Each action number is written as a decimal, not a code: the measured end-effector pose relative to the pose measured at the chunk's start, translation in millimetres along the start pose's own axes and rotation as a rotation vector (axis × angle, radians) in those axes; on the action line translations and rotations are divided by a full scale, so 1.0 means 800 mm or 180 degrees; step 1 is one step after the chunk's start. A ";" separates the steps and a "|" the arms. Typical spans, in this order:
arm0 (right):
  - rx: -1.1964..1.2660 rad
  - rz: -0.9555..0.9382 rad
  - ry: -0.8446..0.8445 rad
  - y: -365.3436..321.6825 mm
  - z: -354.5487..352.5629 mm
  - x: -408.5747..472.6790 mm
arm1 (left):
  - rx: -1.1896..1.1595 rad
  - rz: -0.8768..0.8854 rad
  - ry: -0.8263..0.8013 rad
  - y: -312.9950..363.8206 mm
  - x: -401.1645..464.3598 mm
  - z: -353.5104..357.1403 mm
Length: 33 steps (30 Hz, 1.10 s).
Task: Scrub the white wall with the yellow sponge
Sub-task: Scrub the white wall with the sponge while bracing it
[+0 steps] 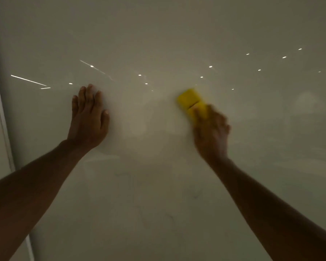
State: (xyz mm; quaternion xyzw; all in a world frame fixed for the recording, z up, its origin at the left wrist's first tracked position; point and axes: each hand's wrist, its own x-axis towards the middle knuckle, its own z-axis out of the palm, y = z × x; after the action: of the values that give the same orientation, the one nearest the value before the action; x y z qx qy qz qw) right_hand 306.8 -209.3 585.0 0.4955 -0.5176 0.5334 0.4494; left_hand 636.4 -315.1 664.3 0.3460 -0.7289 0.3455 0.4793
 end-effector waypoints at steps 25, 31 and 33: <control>0.0020 -0.1106 -0.0473 -0.179 0.069 -0.093 | 0.0023 0.0286 0.0046 -0.063 -0.054 0.007; -0.0006 -0.2745 -0.1930 -0.124 0.052 -0.294 | -0.0029 0.0308 0.0065 -0.050 -0.057 0.015; 0.0018 -0.2436 -0.1738 -0.099 0.044 -0.271 | -0.0029 0.0519 0.0032 -0.041 -0.061 0.020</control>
State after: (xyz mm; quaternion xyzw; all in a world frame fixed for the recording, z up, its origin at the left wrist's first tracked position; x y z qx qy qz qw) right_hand 410.7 -232.4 377.2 0.7742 -0.3956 0.1809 0.4599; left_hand 671.1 -337.2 619.7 0.2816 -0.7538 0.3818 0.4547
